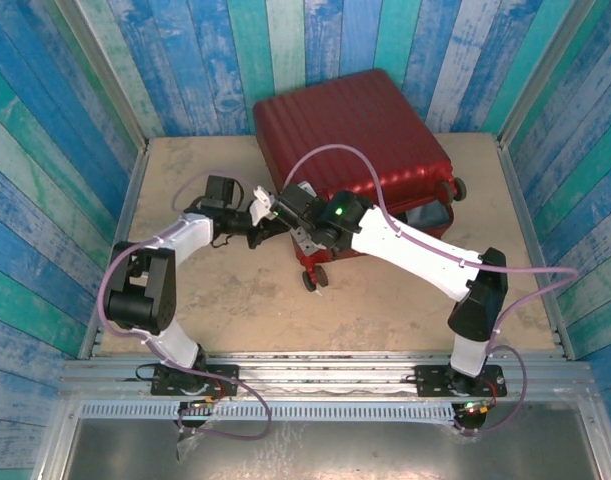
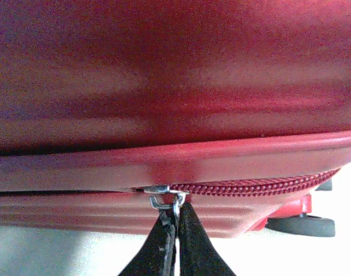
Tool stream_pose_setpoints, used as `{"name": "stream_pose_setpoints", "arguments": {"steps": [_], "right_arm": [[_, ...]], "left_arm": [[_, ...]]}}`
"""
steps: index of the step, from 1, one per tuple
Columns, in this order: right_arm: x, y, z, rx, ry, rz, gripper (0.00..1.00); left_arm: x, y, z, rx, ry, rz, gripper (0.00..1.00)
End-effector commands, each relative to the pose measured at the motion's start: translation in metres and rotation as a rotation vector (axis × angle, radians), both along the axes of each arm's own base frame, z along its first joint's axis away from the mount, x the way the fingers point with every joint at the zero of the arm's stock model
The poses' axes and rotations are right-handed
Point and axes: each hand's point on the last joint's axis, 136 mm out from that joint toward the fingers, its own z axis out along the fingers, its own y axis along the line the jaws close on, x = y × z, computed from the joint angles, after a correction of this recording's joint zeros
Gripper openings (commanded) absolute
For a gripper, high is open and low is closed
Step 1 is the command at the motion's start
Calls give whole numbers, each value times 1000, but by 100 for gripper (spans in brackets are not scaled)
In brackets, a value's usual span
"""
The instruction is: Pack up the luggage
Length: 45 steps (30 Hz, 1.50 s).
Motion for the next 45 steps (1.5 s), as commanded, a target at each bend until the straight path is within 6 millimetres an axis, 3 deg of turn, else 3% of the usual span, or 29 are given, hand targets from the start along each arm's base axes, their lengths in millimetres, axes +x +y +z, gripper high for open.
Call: {"name": "stream_pose_setpoints", "arguments": {"steps": [1,8,15,25,36,41,45], "right_arm": [[-9,25,58,187,-114,66,1],[-24,32,48,182,-75,78,0],[-35,36,35,192,-40,68,1],[-27,21,52,149,-124,56,0],[-30,35,44,173,-56,45,1],[-33,44,47,219,-40,70,1],[-39,64,42,278,12,120,0]], "left_arm": [[-12,-15,22,-27,-48,25,2],[-27,-23,35,-56,-74,155,0],[-69,-36,50,-190,-94,202,0],[-119,-55,16,-192,-144,100,0],[-175,-92,16,-181,-230,-59,0],[-188,-99,27,-231,-287,-21,0],[-189,-105,37,-273,-334,49,0]]}}
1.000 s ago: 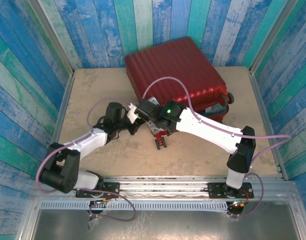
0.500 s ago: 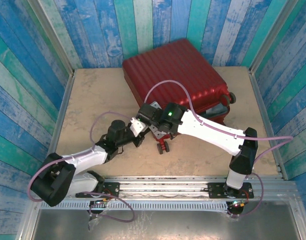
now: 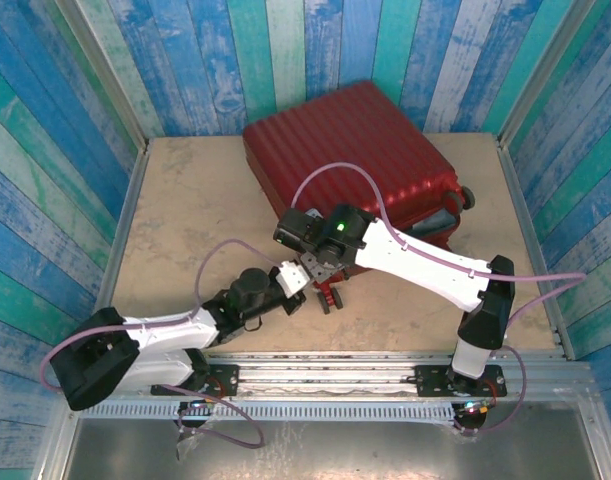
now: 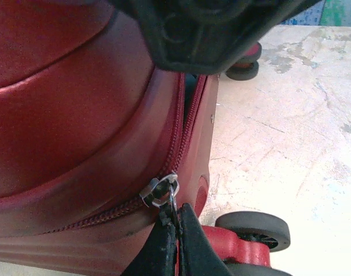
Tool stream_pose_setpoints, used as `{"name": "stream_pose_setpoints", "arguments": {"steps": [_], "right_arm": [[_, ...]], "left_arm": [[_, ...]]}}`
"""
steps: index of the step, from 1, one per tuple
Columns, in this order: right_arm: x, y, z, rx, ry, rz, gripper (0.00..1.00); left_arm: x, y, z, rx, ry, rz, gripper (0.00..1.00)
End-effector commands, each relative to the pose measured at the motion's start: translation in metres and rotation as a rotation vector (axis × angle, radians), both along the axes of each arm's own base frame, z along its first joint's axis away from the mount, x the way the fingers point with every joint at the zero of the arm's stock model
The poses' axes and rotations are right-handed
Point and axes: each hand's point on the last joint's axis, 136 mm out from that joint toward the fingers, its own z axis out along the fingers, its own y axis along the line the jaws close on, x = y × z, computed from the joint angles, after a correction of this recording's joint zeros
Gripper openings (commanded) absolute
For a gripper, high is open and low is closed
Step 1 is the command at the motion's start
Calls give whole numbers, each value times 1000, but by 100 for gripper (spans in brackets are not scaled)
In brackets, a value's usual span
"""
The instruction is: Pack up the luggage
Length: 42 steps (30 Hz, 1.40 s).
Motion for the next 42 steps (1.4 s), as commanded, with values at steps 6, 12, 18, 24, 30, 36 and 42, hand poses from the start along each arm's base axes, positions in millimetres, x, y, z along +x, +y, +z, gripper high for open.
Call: {"name": "stream_pose_setpoints", "arguments": {"steps": [6,12,18,24,30,36,42], "right_arm": [[18,114,53,461,-78,118,0],[12,135,49,502,-13,170,0],[7,152,41,513,38,218,0],[8,163,38,512,41,263,0],[7,175,41,524,21,305,1],[-6,208,47,571,26,379,0],[-1,202,45,534,-8,361,41]], "left_arm": [[-47,-50,43,-170,-114,-123,0],[-54,-75,43,-201,-139,-60,0],[-70,-104,44,-185,-179,10,0],[-76,-106,48,-227,-178,83,0],[-76,-111,36,-200,-114,115,0],[-80,-134,31,-164,-130,115,0],[-66,-118,33,-174,-117,229,57]]}}
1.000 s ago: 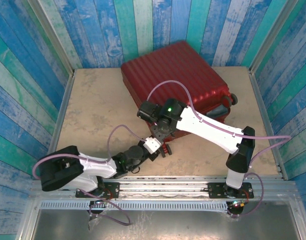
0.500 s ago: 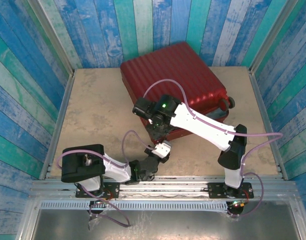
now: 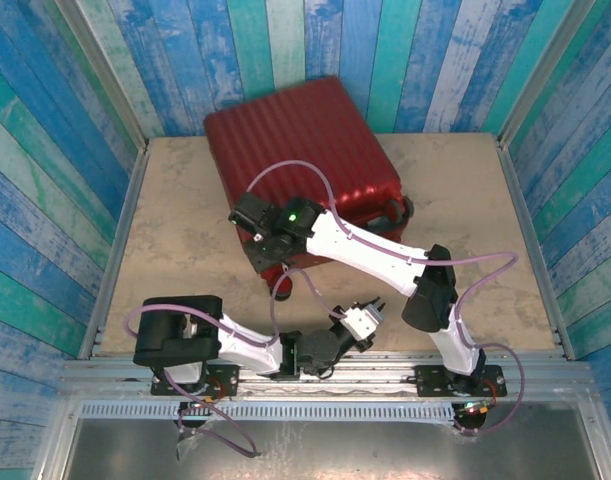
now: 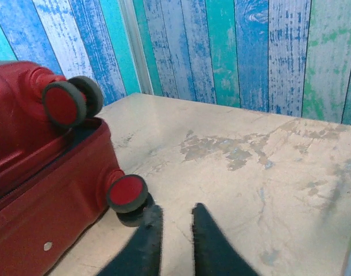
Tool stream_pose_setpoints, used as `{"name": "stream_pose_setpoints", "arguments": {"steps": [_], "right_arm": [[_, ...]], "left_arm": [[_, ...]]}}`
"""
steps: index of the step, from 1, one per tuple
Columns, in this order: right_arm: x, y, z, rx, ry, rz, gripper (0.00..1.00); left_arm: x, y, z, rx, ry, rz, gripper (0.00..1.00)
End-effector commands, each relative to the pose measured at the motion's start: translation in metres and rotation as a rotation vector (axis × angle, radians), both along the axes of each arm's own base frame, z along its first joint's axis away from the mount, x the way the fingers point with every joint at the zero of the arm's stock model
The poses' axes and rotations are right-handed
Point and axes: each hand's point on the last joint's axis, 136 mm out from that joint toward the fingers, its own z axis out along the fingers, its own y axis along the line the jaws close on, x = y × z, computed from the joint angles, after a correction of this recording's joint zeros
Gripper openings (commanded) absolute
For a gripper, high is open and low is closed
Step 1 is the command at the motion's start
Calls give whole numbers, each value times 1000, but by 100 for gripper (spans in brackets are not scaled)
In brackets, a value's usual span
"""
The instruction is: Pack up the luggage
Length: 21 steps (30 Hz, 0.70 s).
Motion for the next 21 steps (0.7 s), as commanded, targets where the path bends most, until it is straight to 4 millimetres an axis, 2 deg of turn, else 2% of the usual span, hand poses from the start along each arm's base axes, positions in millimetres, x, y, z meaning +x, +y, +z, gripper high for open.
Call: {"name": "stream_pose_setpoints", "arguments": {"steps": [1,3,5,10,12,16,19,21], "right_arm": [[-16,50,65,197,-206,251,47],[-9,35,72,164,-257,211,60],[-4,18,81,141,-301,180,64],[0,-14,114,171,-354,153,69],[0,-26,128,196,-371,138,70],[4,-54,152,235,-424,85,71],[15,-94,169,238,-504,-25,71],[25,-124,168,244,-543,-95,71]], "left_arm": [[9,12,-6,4,18,91,97],[17,27,-1,-12,23,156,93],[28,51,5,-44,68,286,93],[35,82,14,76,144,373,93],[35,99,21,46,177,388,93],[39,134,47,-47,256,448,93],[49,170,71,-93,343,565,94],[59,201,88,-128,438,667,94]]}}
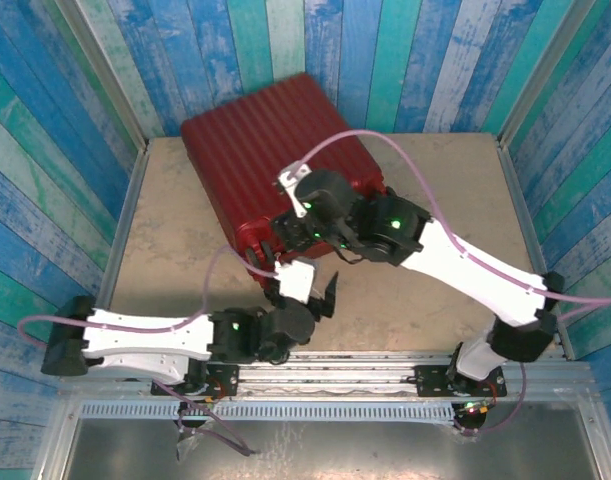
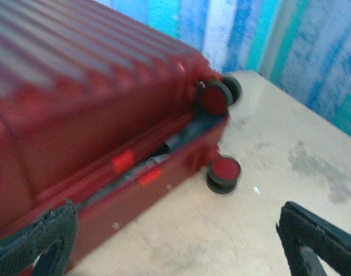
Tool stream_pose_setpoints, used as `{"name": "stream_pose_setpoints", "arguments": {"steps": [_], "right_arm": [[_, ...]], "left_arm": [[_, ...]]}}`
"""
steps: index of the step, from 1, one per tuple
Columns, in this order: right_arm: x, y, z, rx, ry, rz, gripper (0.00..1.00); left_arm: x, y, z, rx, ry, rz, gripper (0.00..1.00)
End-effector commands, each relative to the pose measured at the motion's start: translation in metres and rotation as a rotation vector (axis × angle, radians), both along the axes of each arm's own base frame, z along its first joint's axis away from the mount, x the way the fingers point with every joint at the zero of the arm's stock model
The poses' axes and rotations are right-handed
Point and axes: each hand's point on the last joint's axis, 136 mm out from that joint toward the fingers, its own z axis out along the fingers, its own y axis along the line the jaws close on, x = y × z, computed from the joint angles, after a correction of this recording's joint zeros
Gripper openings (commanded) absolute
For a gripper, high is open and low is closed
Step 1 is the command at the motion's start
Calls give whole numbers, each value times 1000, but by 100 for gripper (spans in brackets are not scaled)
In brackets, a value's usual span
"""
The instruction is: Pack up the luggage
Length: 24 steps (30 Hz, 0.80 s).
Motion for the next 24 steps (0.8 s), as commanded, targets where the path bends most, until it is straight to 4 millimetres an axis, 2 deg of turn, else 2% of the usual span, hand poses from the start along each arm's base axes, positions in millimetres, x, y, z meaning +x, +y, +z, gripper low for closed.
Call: {"name": "stream_pose_setpoints", "arguments": {"steps": [1,3,5,8,10,12,15,17,22,24], "right_arm": [[23,-49,0,24,-61,-148,70],[33,-76,-14,49,-38,-202,70],[40,-98,-29,54,-19,-253,70],[46,-120,-53,34,19,-307,70],[47,-127,-65,14,33,-325,70],[48,-132,-74,-2,45,-337,70],[55,-141,-87,-30,53,-355,71],[67,-154,-97,-45,83,-368,76],[100,-196,-110,-72,121,-408,80],[111,-209,-116,-100,127,-425,81]], "left_arm": [[13,72,6,3,159,218,94],[17,90,14,11,233,260,96],[17,98,18,47,288,266,100],[17,105,22,107,361,308,94],[16,109,21,168,399,355,92],[17,105,17,255,430,370,91],[25,93,0,332,490,369,91],[30,91,-12,358,528,373,91],[35,86,-21,294,564,318,92],[36,84,-23,253,575,290,97]]}}
